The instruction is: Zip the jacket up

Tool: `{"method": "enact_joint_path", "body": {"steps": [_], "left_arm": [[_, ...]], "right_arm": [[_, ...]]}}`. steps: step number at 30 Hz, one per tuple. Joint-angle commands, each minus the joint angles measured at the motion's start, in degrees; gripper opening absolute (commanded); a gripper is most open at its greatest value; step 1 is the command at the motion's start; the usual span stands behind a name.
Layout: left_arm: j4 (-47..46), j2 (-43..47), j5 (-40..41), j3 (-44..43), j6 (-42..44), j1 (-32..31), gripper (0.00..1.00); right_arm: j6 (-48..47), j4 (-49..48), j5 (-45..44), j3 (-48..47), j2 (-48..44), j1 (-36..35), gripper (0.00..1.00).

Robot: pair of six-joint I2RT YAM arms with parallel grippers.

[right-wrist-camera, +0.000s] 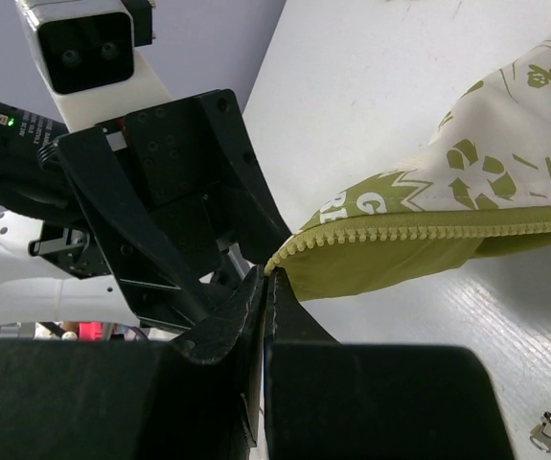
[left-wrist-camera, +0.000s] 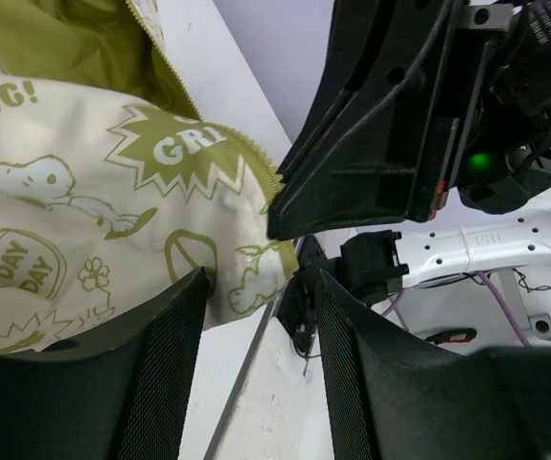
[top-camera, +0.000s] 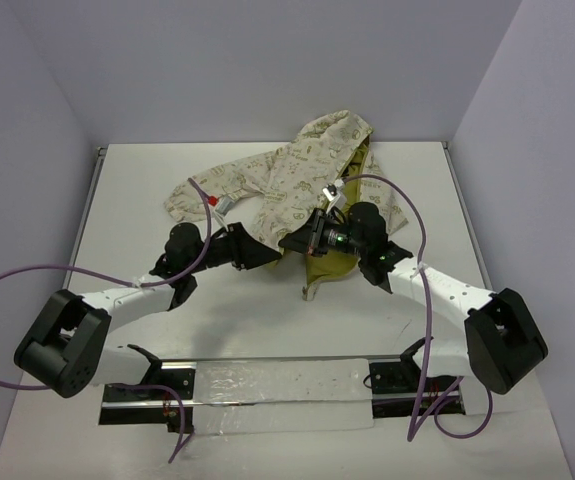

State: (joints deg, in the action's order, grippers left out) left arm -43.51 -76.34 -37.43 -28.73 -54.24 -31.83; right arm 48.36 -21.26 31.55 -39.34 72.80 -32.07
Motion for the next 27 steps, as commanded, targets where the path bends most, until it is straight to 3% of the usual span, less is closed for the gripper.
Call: {"method": "enact_joint_path", "body": {"steps": [1,20,27], "left_arm": [[-6.0,0.8,-1.0,-0.7,-1.1,-0.3,0.55],[-6.7,-0.1,-1.2,-1.3,-2.6,-0.2,0.29],[-4.8,-0.6,-0.7,-2.0,-2.2,-0.2,0.03]], "right_arm": [[-0.3,-0.8,0.4,-2.6,1.0,-0.3,0.00],[-0.4,-0.6,0.5,-2.4,1.0,-0.4,0.00],[-0.8,-0.2,0.6,-2.3,0.7,-0.4,0.00]]}}
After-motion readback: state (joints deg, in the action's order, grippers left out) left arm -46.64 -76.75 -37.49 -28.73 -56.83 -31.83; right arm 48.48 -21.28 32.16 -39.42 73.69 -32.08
